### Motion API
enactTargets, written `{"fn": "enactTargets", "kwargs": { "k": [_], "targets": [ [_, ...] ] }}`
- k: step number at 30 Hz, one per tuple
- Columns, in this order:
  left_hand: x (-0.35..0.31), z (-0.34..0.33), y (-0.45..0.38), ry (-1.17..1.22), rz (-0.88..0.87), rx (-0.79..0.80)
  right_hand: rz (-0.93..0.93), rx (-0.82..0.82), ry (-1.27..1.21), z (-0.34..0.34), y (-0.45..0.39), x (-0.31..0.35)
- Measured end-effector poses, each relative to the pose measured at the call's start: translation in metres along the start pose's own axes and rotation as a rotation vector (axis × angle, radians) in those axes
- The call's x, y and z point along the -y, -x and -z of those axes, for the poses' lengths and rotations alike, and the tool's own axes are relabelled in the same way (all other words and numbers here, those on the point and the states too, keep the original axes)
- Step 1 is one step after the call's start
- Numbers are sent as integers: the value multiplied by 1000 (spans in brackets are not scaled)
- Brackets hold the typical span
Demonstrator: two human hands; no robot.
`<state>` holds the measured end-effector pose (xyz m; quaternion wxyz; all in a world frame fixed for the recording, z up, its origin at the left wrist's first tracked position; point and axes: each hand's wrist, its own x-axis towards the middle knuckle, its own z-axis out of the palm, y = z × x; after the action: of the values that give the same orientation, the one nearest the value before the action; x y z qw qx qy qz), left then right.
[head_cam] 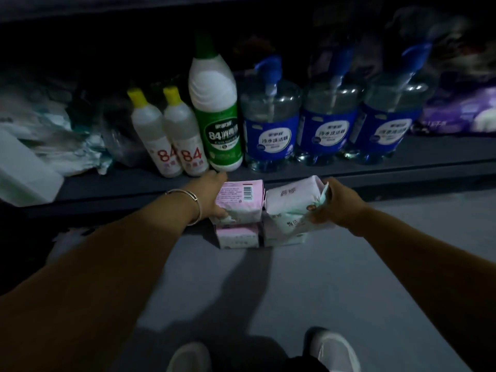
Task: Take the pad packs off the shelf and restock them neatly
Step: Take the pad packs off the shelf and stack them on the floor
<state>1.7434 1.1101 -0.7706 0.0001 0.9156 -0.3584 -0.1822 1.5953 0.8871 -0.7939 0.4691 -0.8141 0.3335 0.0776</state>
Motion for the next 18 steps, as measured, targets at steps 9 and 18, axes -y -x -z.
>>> {"fn": "enactTargets", "kwargs": {
  "k": [9, 18],
  "targets": [
    [8, -56, -24, -57, 55, 56, 13, 39, -169, -50, -41, -45],
    [-2, -51, -24, -248, 73, 60, -22, 54, -66, -45, -37, -37]
  ]
}}
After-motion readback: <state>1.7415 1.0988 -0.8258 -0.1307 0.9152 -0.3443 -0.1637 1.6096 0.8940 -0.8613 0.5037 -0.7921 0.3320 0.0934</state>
